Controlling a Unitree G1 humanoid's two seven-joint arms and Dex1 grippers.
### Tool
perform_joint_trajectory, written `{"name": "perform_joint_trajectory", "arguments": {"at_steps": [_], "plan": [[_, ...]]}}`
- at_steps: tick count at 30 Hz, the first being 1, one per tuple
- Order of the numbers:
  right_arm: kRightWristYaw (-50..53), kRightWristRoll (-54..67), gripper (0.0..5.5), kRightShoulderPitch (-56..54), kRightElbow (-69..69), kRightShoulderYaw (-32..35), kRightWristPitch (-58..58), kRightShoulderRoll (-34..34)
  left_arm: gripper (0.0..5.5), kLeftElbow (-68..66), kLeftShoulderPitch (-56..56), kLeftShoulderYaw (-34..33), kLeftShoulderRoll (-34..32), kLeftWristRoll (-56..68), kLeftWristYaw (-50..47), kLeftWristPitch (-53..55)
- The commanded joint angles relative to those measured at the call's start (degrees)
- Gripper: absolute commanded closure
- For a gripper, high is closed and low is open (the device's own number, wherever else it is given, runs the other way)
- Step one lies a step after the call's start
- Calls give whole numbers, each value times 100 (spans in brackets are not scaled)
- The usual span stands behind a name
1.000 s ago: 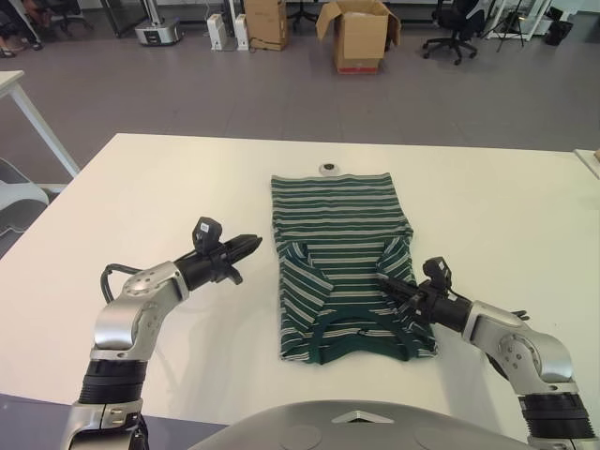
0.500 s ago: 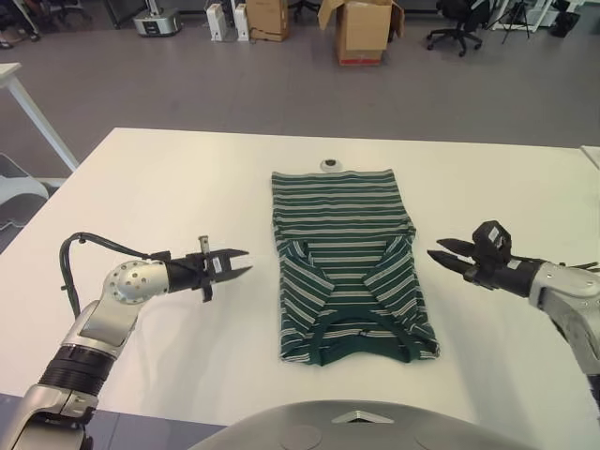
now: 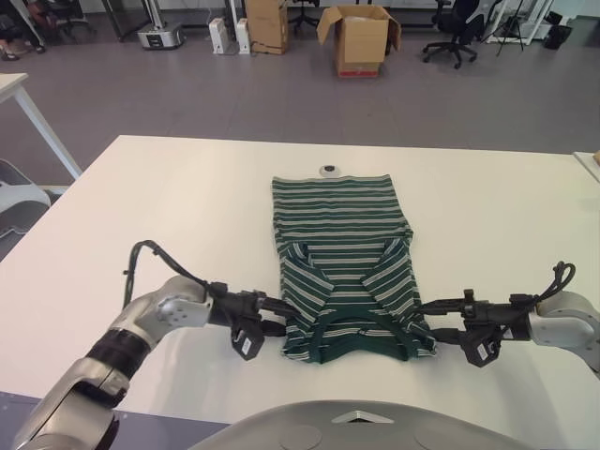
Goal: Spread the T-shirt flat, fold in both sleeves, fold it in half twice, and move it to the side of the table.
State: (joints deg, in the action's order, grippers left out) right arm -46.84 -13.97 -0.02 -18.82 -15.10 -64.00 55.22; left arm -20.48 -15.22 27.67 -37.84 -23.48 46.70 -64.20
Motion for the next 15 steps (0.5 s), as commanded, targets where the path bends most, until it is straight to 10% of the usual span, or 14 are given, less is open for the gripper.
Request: {"name": "perform_joint_trajectory", "arguments": {"at_steps": [1, 8, 15], "plan": [[-236, -348, 371, -222, -273, -548, 140, -198, 422, -722, -104, 500, -47, -816, 15, -21], [-557, 292, 501, -351, -188, -1089, 519, -103, 515, -878, -280, 1111, -441, 115, 603, 78], [-2224, 4090, 545, 784, 3559, -1377, 5136, 1441, 550, 1766, 633, 1516, -2232, 3369, 2773, 2695]]}}
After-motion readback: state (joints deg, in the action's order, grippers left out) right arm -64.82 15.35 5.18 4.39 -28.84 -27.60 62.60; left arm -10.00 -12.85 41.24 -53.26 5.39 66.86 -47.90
